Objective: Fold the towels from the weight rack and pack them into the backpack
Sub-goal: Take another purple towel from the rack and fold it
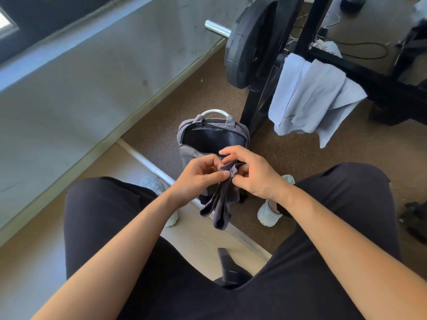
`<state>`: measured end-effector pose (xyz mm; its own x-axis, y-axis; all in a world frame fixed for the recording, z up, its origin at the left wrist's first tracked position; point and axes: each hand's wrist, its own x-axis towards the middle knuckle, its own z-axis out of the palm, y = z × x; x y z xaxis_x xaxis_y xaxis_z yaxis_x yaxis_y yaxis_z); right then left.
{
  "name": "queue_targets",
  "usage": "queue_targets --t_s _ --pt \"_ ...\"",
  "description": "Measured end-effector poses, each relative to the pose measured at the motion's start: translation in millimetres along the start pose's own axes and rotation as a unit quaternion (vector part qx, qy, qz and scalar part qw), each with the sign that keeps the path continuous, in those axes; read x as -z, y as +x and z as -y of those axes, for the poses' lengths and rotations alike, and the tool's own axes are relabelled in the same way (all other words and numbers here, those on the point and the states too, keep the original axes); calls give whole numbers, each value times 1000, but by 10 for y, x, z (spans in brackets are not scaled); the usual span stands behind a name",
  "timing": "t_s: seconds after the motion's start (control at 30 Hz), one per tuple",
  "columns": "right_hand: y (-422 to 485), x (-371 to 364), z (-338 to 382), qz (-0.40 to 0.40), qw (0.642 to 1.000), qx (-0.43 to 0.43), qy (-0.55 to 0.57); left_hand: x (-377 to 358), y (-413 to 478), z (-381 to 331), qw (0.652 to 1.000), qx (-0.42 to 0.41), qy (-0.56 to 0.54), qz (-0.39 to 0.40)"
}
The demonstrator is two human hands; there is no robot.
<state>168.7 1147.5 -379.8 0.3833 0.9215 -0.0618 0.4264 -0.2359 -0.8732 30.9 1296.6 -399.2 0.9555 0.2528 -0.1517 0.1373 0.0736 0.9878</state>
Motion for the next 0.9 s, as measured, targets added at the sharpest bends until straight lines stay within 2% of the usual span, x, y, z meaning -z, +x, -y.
queue_targets --t_s 0.17,0.37,0.53,0.6,0.77,0.9 --pt "-28 86 0 -39 999 -21 -8 28 -1 81 1000 3 27 1" --pt "-56 231 67 -102 993 -28 56 28 58 496 972 69 218 48" --pt "-70 301 82 -135 987 -16 90 -58 135 692 921 55 384 -38" --pt "-80 325 84 -144 984 -11 106 -75 147 738 904 65 418 -66" --pt "-94 414 49 -168 978 -6 120 -45 179 790 909 155 381 -65" --pt "-96 513 -32 -211 971 -8 116 32 185 905 939 263 209 -78"
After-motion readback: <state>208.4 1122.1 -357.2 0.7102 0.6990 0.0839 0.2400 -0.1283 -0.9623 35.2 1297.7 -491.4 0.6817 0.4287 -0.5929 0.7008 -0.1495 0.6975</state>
